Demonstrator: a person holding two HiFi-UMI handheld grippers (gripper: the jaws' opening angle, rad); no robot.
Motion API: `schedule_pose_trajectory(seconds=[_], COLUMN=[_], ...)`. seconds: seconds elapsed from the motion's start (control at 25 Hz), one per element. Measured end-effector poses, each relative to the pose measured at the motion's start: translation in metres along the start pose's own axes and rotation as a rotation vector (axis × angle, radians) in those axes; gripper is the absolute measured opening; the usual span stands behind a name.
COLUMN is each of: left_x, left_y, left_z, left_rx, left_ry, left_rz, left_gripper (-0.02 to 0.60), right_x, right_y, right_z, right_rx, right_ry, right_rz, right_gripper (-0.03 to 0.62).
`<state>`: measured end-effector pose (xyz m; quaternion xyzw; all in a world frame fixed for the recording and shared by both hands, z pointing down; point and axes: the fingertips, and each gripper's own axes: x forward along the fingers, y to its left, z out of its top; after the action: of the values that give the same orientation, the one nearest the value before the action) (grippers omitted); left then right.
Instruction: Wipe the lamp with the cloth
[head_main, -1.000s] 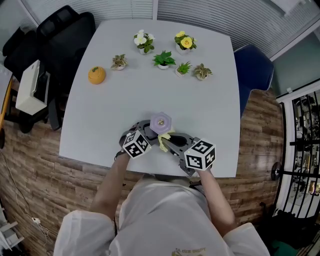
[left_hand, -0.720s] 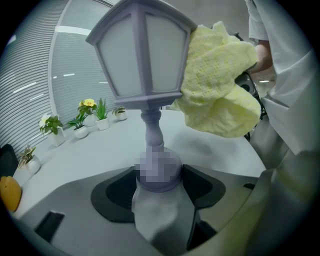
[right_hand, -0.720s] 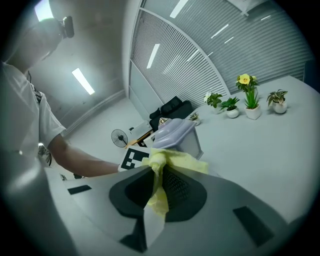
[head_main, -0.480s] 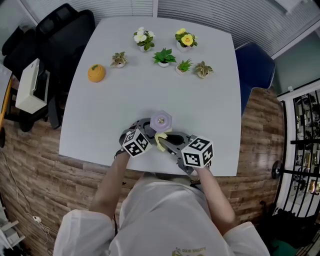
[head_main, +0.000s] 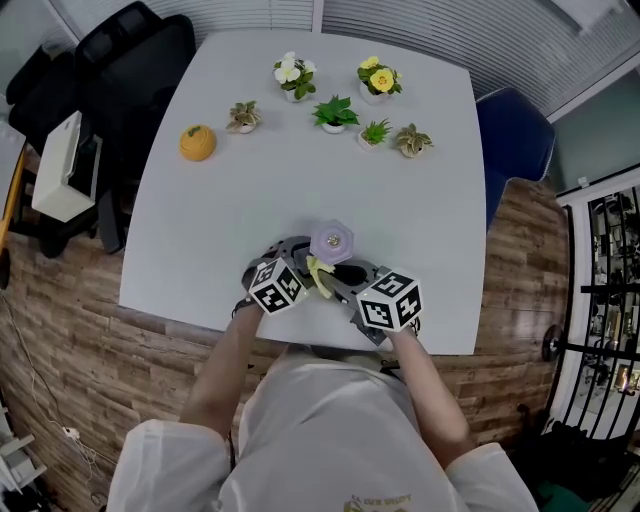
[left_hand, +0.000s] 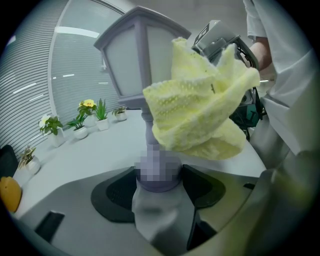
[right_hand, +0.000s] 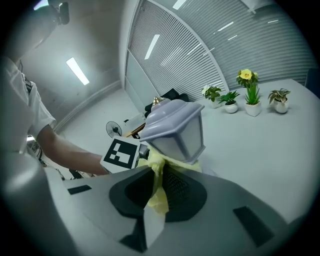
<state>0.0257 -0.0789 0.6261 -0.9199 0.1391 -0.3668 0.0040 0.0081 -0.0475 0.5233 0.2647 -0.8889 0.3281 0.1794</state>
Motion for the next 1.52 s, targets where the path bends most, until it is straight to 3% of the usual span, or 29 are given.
schedule_pose_trajectory(seconds=[0.6,1.52], left_x=[0.000,0.000], left_y=[0.001,0.000], left_z=[-0.001,-0.001], left_rx=[0.003,0.002], left_ry=[-0.002,-0.002], left_rz=[-0.001,-0.002], left_gripper=[0.296,0.296], right_x=[0.013,0.027], right_y=[-0.015,-0.041], right_z=[-0.005,-0.028], right_rx=[0.010,0.016], right_ry=[0.022,0.139], right_rz=[-0.019,-0.037], right_gripper=[0.048,0.046])
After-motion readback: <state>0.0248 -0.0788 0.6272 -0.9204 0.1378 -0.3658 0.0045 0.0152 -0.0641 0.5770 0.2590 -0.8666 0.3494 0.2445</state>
